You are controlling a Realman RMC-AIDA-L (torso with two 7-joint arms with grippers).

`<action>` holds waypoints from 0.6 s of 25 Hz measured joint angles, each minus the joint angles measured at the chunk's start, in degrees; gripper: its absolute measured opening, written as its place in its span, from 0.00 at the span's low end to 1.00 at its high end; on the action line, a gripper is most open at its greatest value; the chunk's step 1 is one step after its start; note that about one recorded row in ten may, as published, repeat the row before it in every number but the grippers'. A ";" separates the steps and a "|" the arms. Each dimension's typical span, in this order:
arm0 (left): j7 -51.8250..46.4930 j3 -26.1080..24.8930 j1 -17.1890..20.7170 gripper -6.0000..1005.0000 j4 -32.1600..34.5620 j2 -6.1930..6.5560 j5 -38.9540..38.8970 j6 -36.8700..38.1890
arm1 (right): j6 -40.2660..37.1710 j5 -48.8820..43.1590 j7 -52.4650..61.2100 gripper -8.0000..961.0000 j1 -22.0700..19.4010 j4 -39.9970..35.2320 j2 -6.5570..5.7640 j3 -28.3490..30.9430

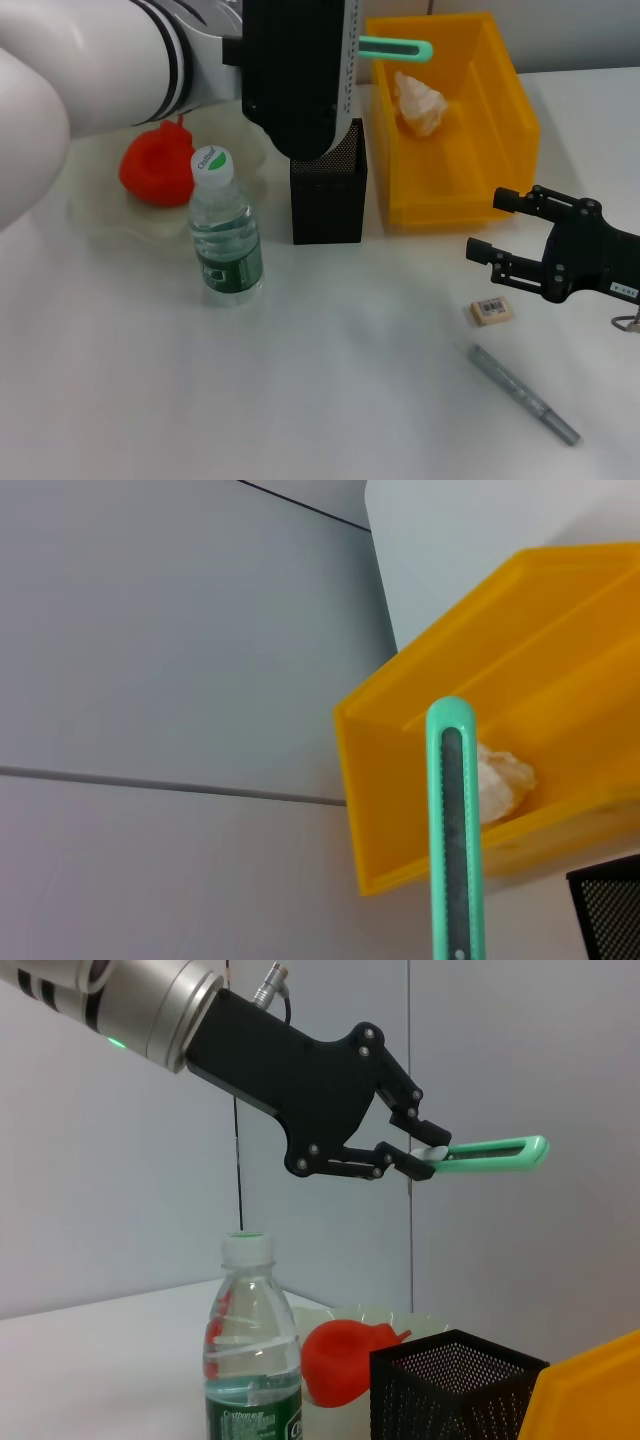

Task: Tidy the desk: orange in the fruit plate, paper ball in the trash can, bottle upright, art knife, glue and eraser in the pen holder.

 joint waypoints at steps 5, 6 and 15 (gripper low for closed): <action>4.38 0.00 1.20 0.21 -0.66 0.00 -0.02 -3.03 | 0.04 0.00 0.00 0.75 0.01 0.12 -0.01 0.19; 5.23 0.00 1.44 0.21 -0.68 0.01 -0.01 -3.61 | 0.04 0.00 0.00 0.75 0.01 0.17 -0.01 0.31; 12.64 0.42 2.59 0.21 -3.87 -0.09 0.04 -10.44 | 0.09 0.00 0.29 0.75 0.09 0.28 0.15 0.71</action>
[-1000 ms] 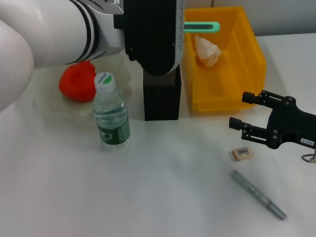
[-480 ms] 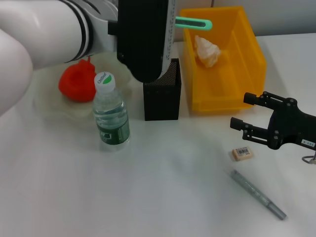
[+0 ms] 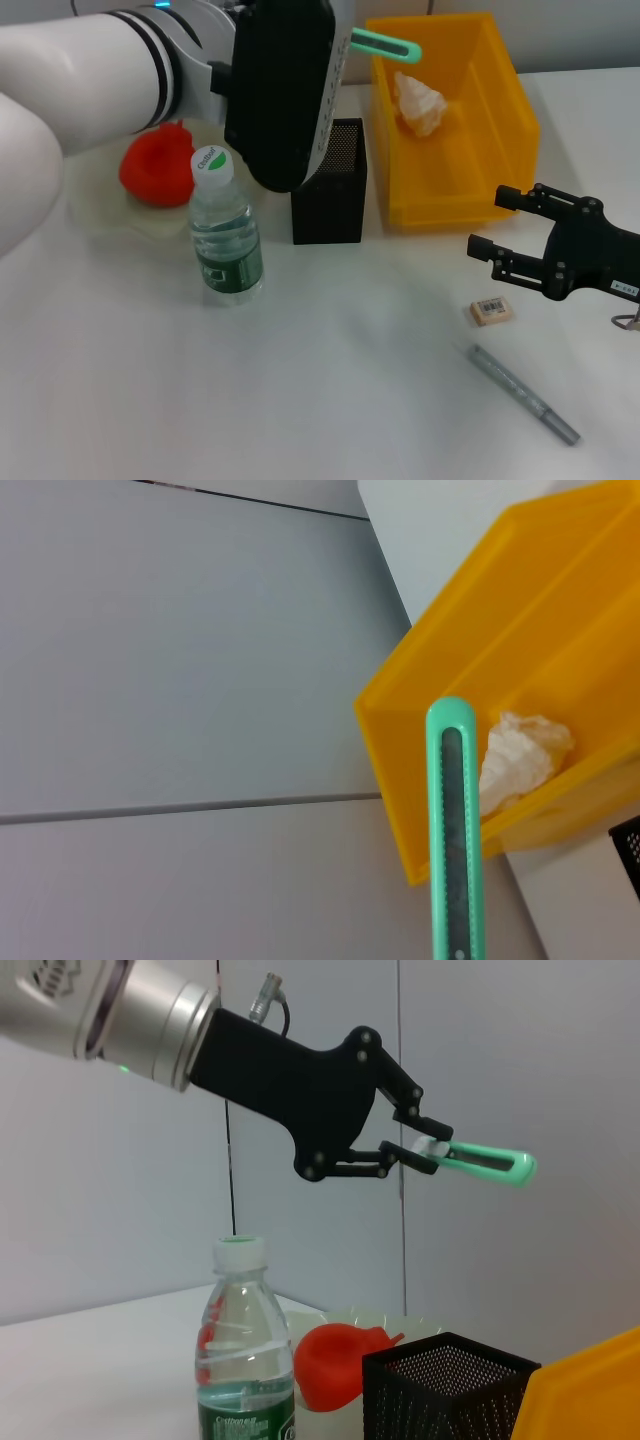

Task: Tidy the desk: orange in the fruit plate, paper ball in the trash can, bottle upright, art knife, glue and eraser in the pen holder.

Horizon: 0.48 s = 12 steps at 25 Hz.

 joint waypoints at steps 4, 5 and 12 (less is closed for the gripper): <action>2.34 0.16 0.07 0.21 -2.36 0.00 0.02 -3.33 | -0.14 0.07 0.17 0.75 0.05 0.62 0.05 0.03; 2.94 0.18 0.08 0.21 -2.94 -0.01 0.03 -4.17 | -0.19 0.23 0.19 0.75 0.07 0.95 0.02 0.05; 5.13 0.22 0.00 0.21 -6.09 0.01 0.04 -8.47 | -0.27 0.72 0.25 0.75 0.23 1.49 -0.09 0.09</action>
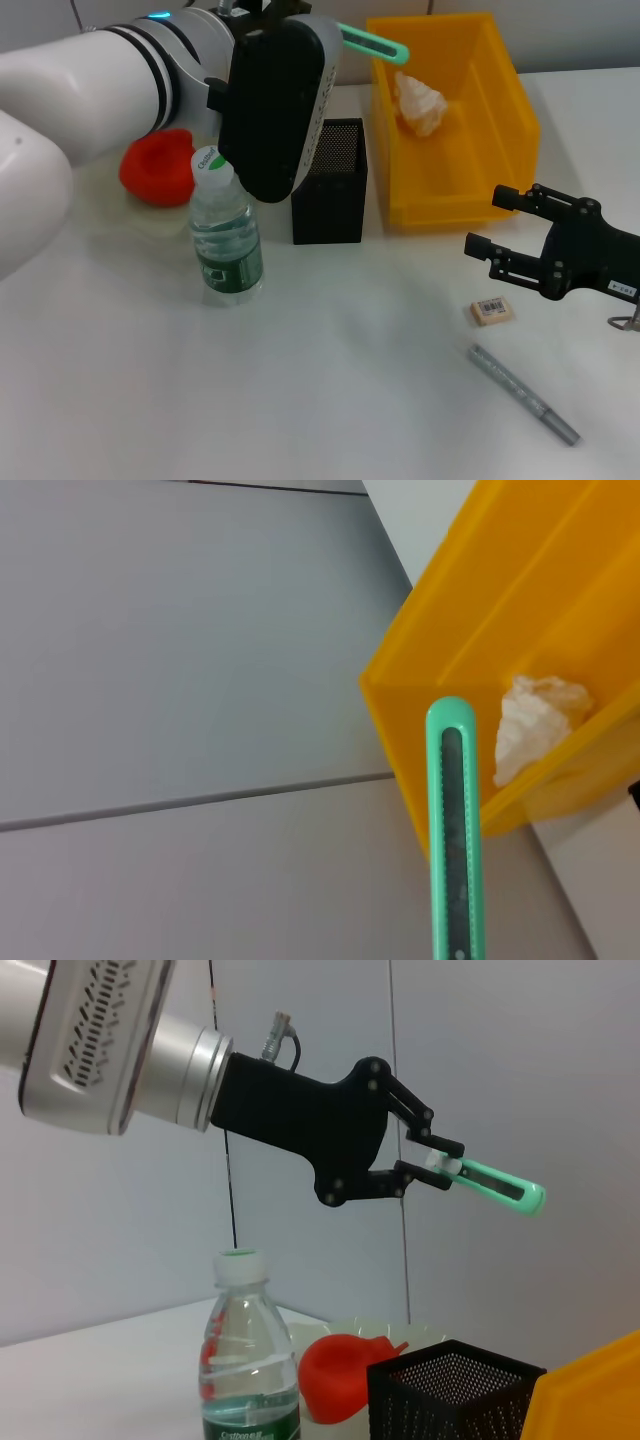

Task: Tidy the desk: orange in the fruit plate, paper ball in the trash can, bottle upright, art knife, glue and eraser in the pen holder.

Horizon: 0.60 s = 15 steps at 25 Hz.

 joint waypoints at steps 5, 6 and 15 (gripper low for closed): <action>2.41 0.04 0.26 0.22 -1.35 -0.07 -0.02 -1.87 | 0.15 0.04 0.02 0.75 0.16 0.32 0.00 0.00; 2.45 0.06 0.27 0.22 -1.46 -0.07 -0.02 -2.05 | 0.16 0.05 0.03 0.75 0.21 0.50 0.00 0.00; 6.79 0.10 1.97 0.22 -1.94 0.02 -0.07 -5.31 | 0.28 0.08 0.06 0.75 0.44 1.05 -0.01 0.00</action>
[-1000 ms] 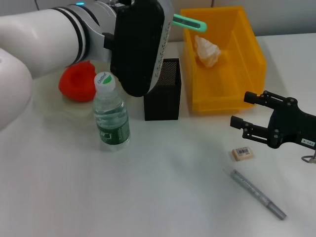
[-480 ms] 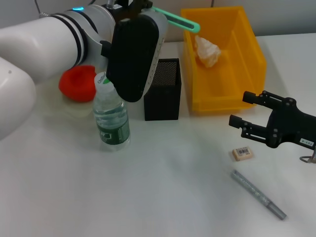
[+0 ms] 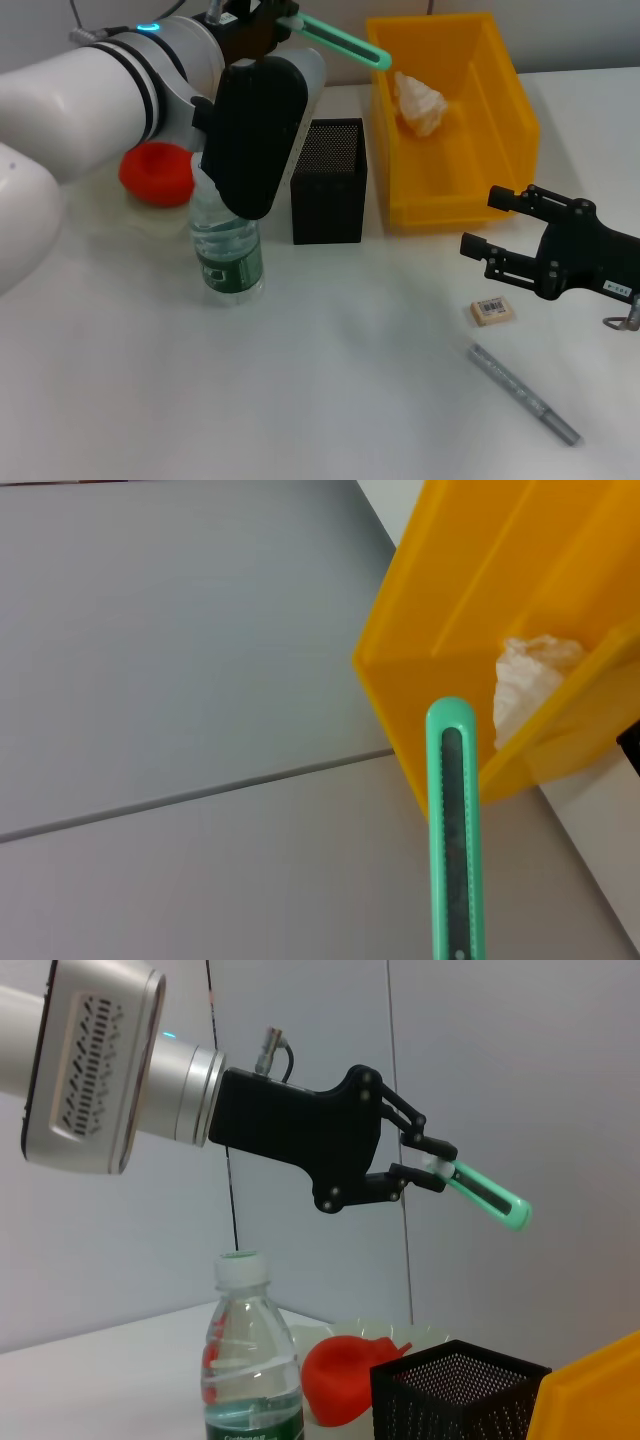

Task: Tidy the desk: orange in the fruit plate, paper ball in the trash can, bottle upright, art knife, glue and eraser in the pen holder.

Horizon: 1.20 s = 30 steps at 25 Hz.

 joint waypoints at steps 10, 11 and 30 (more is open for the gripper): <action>6.06 0.86 1.81 0.22 -0.54 0.02 -0.03 -3.35 | 0.71 0.00 -0.04 0.75 0.60 1.41 0.00 0.70; 6.76 0.92 1.84 0.22 -0.61 0.03 -0.03 -3.58 | 0.78 0.00 -0.12 0.75 0.73 1.65 0.00 0.70; 17.50 3.11 2.94 0.22 -3.70 -0.12 -0.02 -9.79 | 0.91 -0.01 -0.38 0.75 0.70 1.93 -0.08 0.71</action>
